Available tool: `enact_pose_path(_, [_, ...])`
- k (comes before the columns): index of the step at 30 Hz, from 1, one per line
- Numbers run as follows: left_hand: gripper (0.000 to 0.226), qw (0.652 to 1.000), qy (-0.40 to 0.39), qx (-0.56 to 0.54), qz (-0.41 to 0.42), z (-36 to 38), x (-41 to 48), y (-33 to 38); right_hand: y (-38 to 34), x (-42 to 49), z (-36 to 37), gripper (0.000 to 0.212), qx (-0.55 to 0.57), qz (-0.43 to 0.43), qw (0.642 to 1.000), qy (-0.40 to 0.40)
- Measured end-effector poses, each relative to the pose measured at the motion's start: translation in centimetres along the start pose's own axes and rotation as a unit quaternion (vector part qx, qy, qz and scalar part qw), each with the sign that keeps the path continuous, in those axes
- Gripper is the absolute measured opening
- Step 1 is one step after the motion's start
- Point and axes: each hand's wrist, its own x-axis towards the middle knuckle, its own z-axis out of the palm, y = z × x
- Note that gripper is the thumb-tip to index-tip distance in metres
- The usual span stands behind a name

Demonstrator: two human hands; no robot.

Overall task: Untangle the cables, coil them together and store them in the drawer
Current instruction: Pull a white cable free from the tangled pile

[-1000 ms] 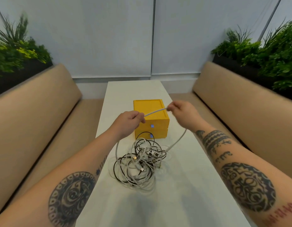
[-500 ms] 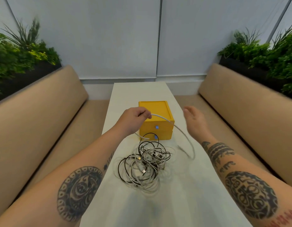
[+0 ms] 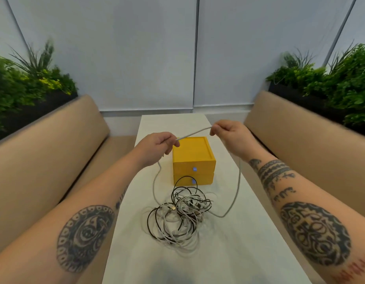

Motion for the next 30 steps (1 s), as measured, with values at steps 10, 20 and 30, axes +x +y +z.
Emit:
enact_pose_path(10, [0.035, 0.993, 0.06, 0.045, -0.092, -2.0, -2.6, -5.0, 4.9, -1.2, -2.3, 0.022, 0.056, 0.056, 0.989, 0.128])
enact_pose_path(20, [0.033, 0.975, 0.092, 0.123, -0.159, -2.1, -5.4, -8.0, 11.8, -6.1, -0.4, 0.022, -0.022, 0.249, 0.961, 0.116])
enact_pose_path(30, [0.017, 0.988, 0.056, 0.119, -0.08, 1.3, -3.3, -0.9, 1.6, -4.5, 9.8, 0.039, -0.184, 0.06, 0.972, -0.133])
